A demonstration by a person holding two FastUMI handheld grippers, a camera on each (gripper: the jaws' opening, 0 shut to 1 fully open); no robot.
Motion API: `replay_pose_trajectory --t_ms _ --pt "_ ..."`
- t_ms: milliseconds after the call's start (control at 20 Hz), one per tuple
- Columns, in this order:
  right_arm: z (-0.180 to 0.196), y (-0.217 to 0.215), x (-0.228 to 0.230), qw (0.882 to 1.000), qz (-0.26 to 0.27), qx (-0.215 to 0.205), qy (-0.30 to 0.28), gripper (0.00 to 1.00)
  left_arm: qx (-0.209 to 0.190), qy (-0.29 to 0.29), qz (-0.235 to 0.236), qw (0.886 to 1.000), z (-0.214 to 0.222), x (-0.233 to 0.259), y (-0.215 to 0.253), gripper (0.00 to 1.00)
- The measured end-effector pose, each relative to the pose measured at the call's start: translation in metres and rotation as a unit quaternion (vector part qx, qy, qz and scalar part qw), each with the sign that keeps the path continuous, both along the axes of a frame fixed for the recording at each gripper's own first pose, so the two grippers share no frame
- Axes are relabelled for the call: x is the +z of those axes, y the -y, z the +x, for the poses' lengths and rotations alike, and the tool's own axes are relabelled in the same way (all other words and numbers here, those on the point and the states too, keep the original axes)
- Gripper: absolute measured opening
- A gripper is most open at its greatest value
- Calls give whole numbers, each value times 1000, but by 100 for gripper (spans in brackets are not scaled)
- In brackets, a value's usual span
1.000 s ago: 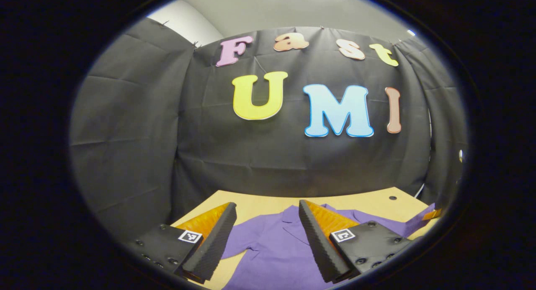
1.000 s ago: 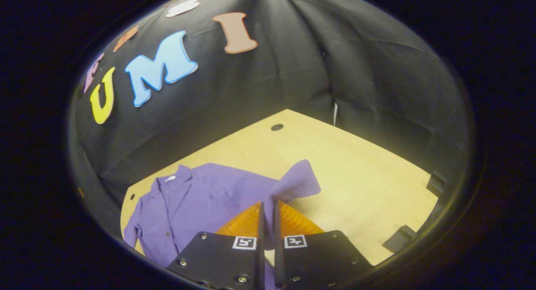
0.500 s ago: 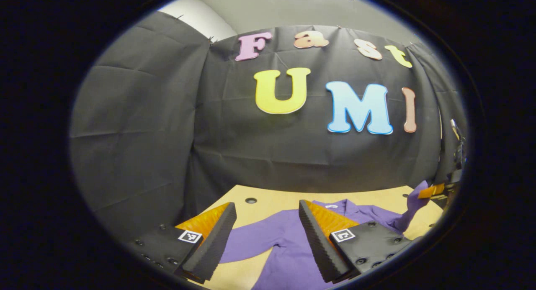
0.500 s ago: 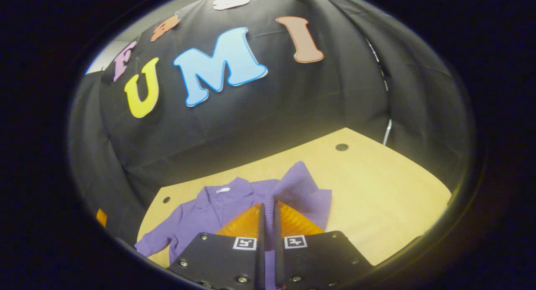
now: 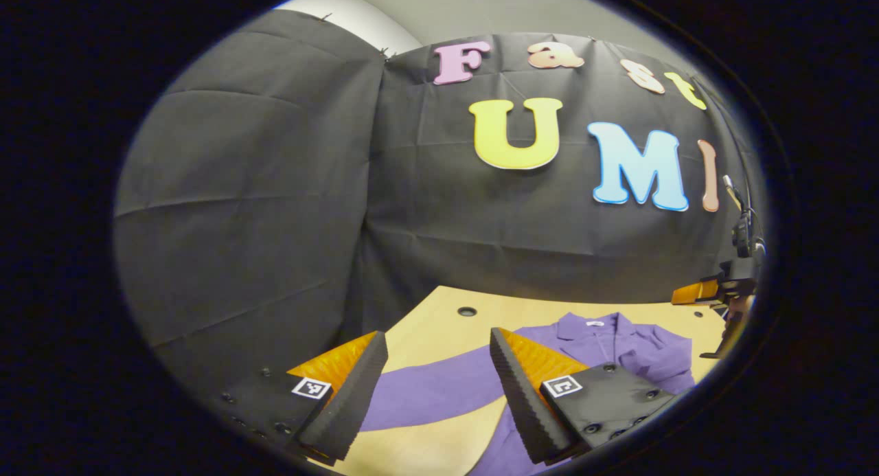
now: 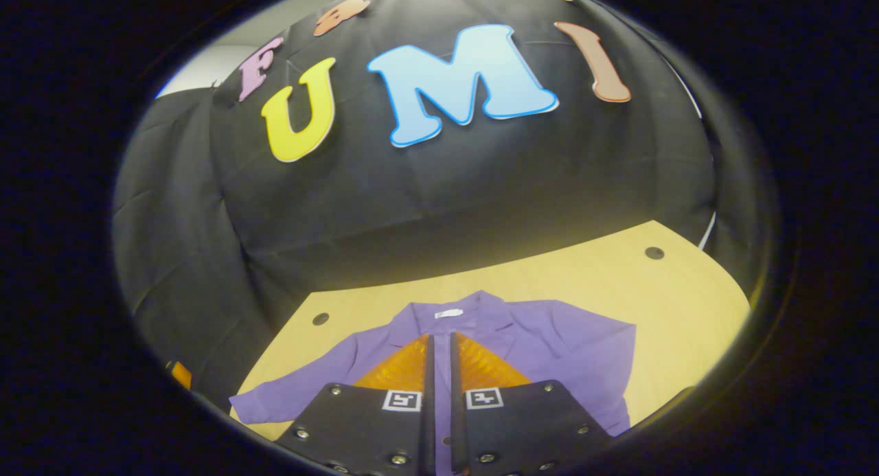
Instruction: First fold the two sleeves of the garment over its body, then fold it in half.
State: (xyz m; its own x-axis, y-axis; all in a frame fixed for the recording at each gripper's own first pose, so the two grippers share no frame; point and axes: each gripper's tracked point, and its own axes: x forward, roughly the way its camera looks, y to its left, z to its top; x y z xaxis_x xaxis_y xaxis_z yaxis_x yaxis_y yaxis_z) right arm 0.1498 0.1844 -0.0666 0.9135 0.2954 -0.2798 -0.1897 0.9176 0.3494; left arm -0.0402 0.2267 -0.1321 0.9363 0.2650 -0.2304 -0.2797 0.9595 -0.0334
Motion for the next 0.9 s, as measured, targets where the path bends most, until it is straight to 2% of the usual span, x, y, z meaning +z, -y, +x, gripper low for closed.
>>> replay_pose_trajectory --t_ms 100,150,400,550,850,900 --pt "7 -20 -4 1000 4 9 -8 12 17 -1 -2 1000 -8 -1 -15 94" --pt "9 -27 -8 1000 4 14 -14 9 24 -4 -4 1000 -11 -3 -20 94" --pt "10 -65 -33 997 8 55 -47 9 44 -22 -11 999 -15 -25 -36 94" --pt "11 -81 -56 995 -8 70 -67 9 51 -31 -20 998 -15 -36 -45 94" --pt "9 -95 -59 995 -26 72 -64 7 95 -65 -21 993 -26 -74 -79 93" --pt "8 -97 -56 995 -24 75 -60 15 104 -72 -24 992 -28 -80 -84 94"
